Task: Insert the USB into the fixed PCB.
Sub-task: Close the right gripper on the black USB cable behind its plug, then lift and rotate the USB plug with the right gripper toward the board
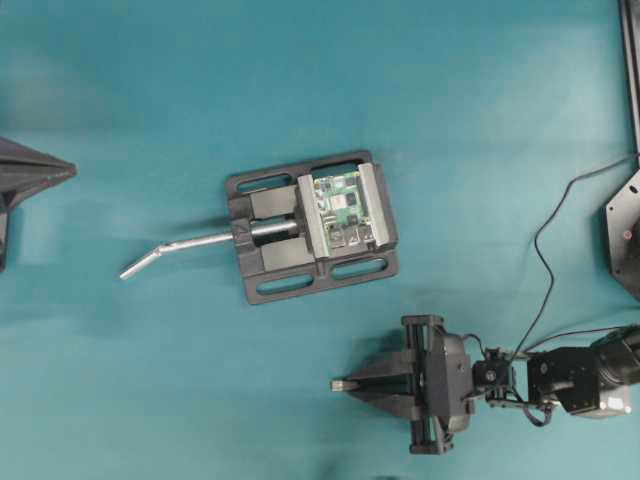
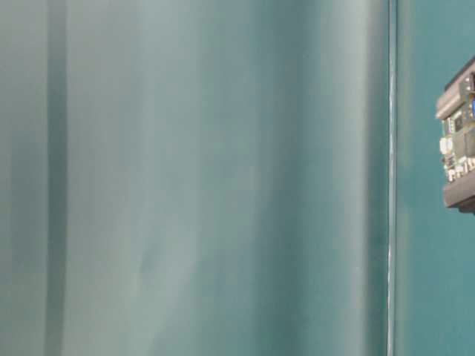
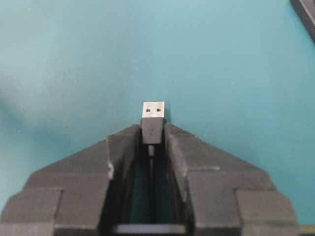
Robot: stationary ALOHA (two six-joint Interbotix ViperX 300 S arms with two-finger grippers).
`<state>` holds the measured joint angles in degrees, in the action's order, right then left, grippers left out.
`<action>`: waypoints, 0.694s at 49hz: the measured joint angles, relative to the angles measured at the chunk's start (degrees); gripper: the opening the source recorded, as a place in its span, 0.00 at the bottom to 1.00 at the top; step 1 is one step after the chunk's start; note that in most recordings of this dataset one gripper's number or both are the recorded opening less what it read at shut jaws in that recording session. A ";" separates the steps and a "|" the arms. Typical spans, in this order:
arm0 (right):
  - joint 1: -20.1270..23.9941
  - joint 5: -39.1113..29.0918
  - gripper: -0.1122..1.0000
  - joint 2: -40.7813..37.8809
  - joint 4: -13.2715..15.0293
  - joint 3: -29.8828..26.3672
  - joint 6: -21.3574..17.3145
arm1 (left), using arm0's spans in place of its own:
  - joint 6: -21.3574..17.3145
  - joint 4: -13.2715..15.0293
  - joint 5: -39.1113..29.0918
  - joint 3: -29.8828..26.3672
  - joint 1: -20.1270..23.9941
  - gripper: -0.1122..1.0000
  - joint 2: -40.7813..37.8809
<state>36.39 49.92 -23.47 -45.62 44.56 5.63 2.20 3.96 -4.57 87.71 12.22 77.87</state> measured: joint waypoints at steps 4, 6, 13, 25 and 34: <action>-0.09 0.00 0.29 0.00 -0.09 -0.09 -0.09 | 0.00 0.00 -0.88 -0.62 0.09 0.11 0.09; -0.09 0.18 0.29 0.00 -0.26 -0.18 0.00 | 0.00 0.00 -1.32 -0.88 0.00 0.11 0.09; 0.00 1.41 0.29 0.00 -2.20 -0.18 0.00 | 0.00 0.00 -2.46 -1.76 0.09 0.11 0.35; 0.09 6.06 0.29 -0.09 -9.23 -1.76 1.58 | -0.09 0.00 -2.90 -1.85 0.00 0.11 0.44; 1.23 9.14 0.29 -0.79 -17.75 -4.57 7.82 | 0.00 0.00 -2.90 -1.93 0.09 0.11 0.44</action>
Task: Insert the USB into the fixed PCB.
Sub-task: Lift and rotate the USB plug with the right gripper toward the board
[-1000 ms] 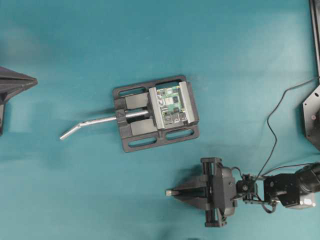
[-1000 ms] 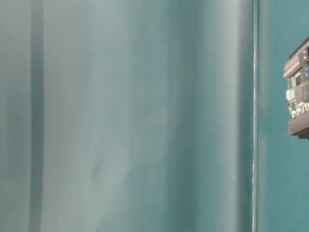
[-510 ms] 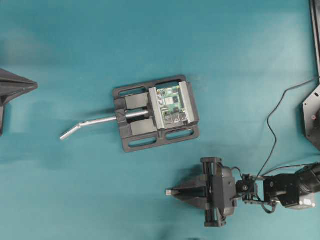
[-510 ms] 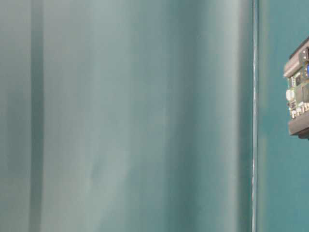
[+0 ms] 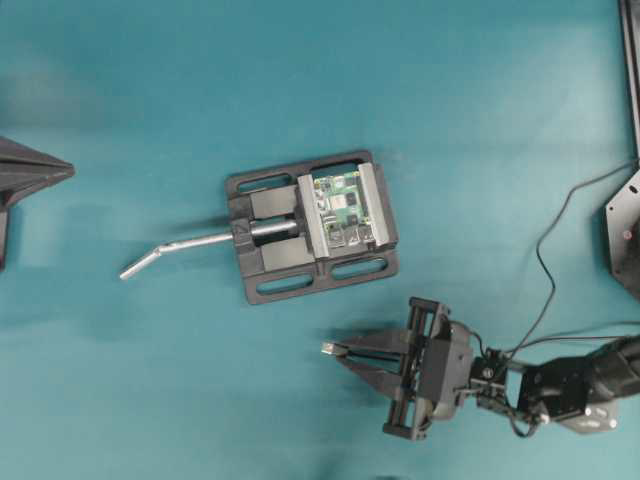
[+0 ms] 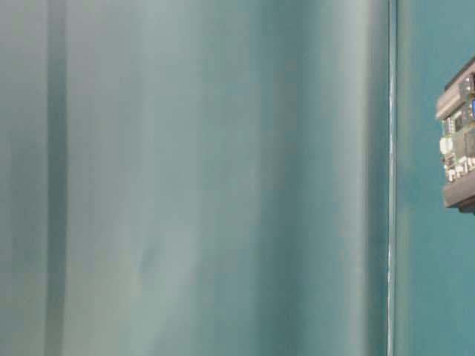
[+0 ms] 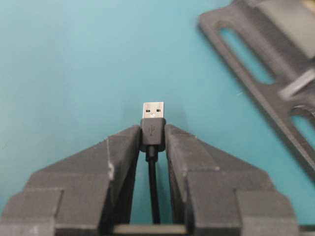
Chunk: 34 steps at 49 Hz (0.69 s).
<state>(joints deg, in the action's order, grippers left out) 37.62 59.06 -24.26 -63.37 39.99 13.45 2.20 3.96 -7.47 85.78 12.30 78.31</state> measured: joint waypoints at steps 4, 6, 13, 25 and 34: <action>0.79 1.67 0.29 -0.79 -5.01 -1.76 3.52 | -0.09 0.00 0.00 0.09 -0.09 0.11 0.00; 1.23 2.55 0.29 -1.23 -7.12 -2.64 4.75 | 0.00 0.00 0.00 0.09 -0.09 0.11 0.00; 2.46 7.12 0.29 -2.72 -14.85 -6.42 8.61 | 0.00 0.00 0.00 0.09 0.00 0.11 0.00; 4.48 16.44 0.29 -6.86 -28.30 -14.33 12.48 | 0.00 0.00 0.00 0.09 -0.09 0.11 0.00; 4.83 22.68 0.29 -10.11 -36.74 -20.65 14.94 | 0.00 0.00 0.00 0.09 -0.09 0.11 0.00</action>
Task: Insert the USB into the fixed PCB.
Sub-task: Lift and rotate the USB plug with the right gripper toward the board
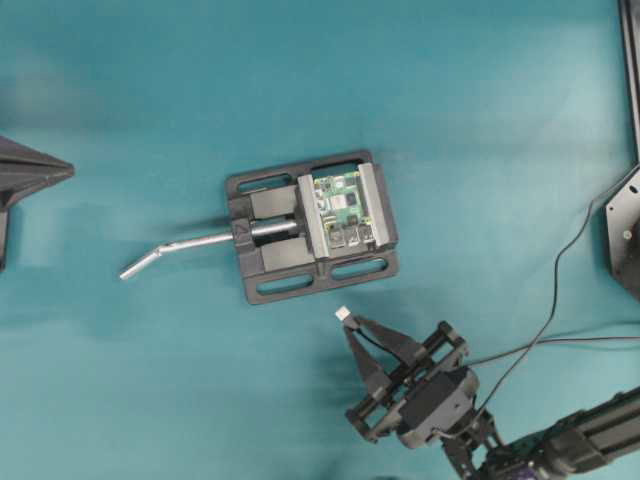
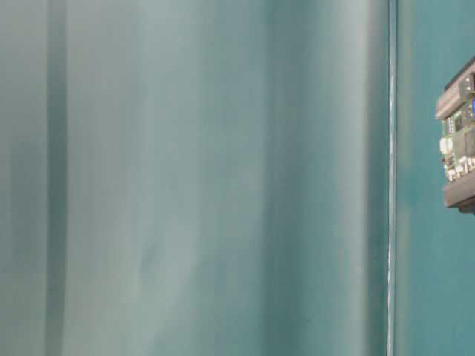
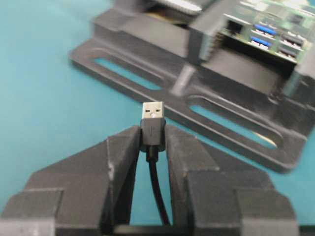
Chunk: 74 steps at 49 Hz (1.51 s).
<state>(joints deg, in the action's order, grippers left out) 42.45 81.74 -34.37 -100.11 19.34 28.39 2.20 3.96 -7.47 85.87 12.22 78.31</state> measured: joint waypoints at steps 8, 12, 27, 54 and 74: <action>0.00 5.80 0.29 -2.81 -5.36 -4.22 0.53 | -0.09 0.00 0.00 0.00 0.00 0.11 0.00; 0.00 10.11 0.29 -4.48 -7.12 -6.50 -0.35 | 0.00 0.00 0.00 0.00 0.00 0.11 0.00; 0.00 14.41 0.29 -7.21 -9.32 -9.67 -9.32 | 0.00 0.00 0.00 0.00 0.00 0.11 0.00; -0.35 14.85 0.29 -7.21 -13.10 -9.84 -7.82 | 0.00 0.00 0.00 0.00 0.00 0.11 0.00; -1.23 14.85 0.29 -7.29 -13.18 -10.46 -7.82 | -0.09 -0.09 0.00 0.00 0.09 0.11 0.00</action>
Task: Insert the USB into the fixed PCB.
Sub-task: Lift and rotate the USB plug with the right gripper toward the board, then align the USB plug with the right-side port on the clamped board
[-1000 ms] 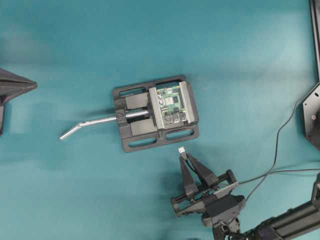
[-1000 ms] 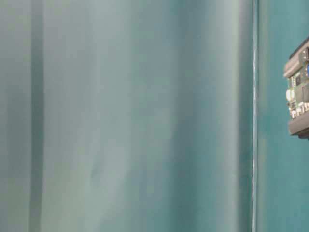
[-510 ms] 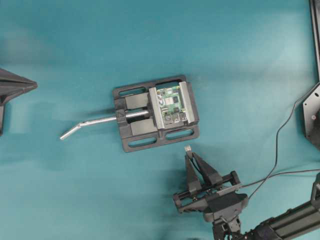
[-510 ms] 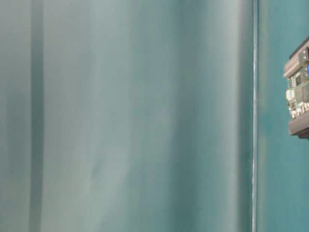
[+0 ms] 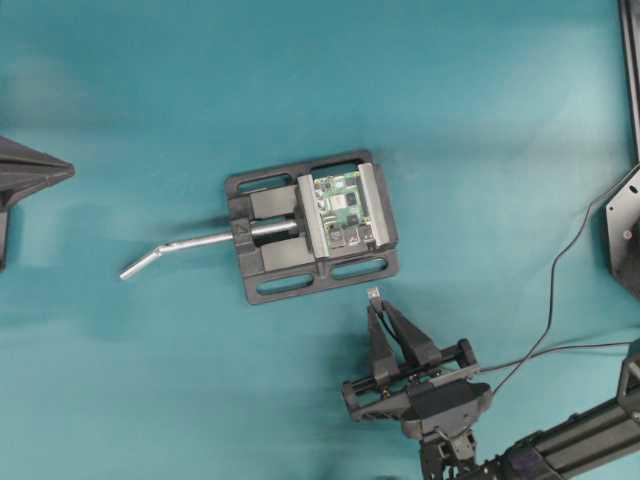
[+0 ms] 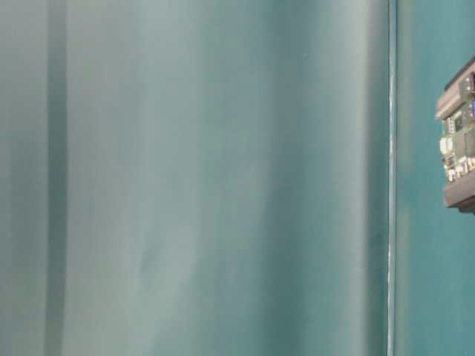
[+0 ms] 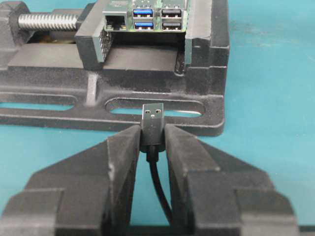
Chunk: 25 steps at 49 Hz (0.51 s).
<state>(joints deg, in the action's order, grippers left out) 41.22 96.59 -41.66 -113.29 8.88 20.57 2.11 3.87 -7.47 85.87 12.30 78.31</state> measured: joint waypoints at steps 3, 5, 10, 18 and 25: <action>-0.26 0.00 0.29 0.09 0.09 0.00 0.09 | 0.09 0.09 0.00 0.00 -0.09 0.11 0.00; -0.35 0.00 0.29 0.09 0.00 0.00 0.18 | 0.09 0.09 0.00 0.00 -0.09 0.11 0.00; -0.88 0.09 0.29 0.09 0.09 0.00 0.79 | 0.09 0.00 0.00 -0.09 -0.09 0.11 0.00; -1.49 0.09 0.29 0.09 0.00 0.00 1.05 | 0.09 0.09 0.00 0.00 -0.09 0.11 0.00; -2.20 0.18 0.29 0.35 0.00 0.00 1.32 | 0.09 0.09 0.00 0.00 -0.09 0.11 0.00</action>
<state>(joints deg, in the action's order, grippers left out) 39.02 96.77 -41.31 -113.29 8.88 21.88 2.20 3.96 -7.47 85.87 12.22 78.31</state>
